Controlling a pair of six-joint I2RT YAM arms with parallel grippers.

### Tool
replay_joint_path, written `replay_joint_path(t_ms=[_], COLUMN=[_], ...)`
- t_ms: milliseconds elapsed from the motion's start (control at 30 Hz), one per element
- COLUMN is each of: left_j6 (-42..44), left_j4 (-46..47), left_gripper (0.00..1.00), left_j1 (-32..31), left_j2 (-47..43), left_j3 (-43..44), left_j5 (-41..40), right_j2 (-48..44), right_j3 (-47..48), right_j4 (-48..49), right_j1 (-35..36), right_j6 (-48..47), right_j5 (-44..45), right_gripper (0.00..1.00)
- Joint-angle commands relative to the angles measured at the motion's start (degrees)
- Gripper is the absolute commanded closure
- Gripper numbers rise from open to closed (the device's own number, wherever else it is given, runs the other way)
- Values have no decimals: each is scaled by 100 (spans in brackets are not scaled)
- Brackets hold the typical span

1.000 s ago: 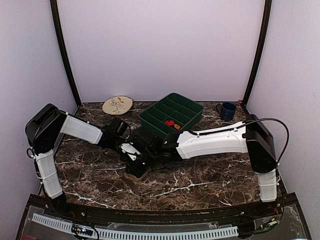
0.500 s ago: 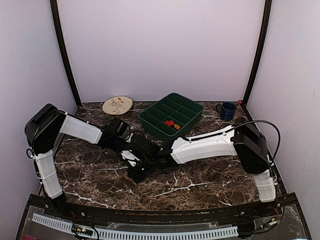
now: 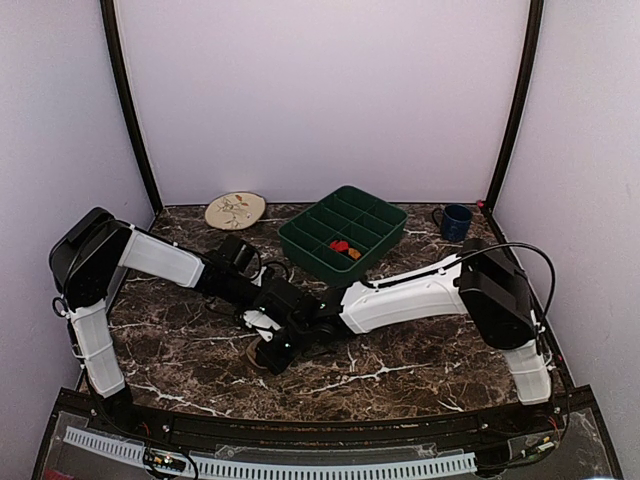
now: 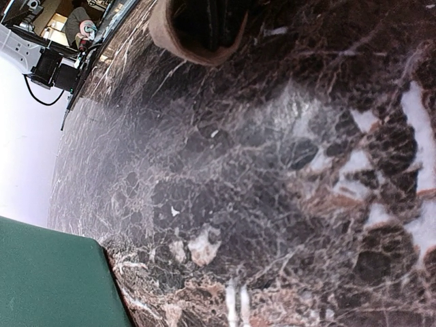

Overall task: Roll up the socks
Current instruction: Fold the sock at the center of the board.

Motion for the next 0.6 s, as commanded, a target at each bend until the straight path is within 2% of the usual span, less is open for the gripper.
replay_joint_path(t_ms=[0,267,433,567], left_j6=[51,54,59,140], left_j4=[-426,-452,-508,-648], left_gripper=[96,96,96,95], left_j1=[30,30,31,30], left_j2=[-65,-99,-205,-334], left_j3=[-39,-30,-20,103], left_j5=[-198,-202,-241,-316], right_j2=[210,349,69,-235], right_j3=[-3,73,21,-63], right_j4=[133,15,-13,0], right_j1=[97,105,113,108], right_j6=[23,10,3,-32], right_j5=[-202,-153,345,709], right_gripper=[100,100,100,95])
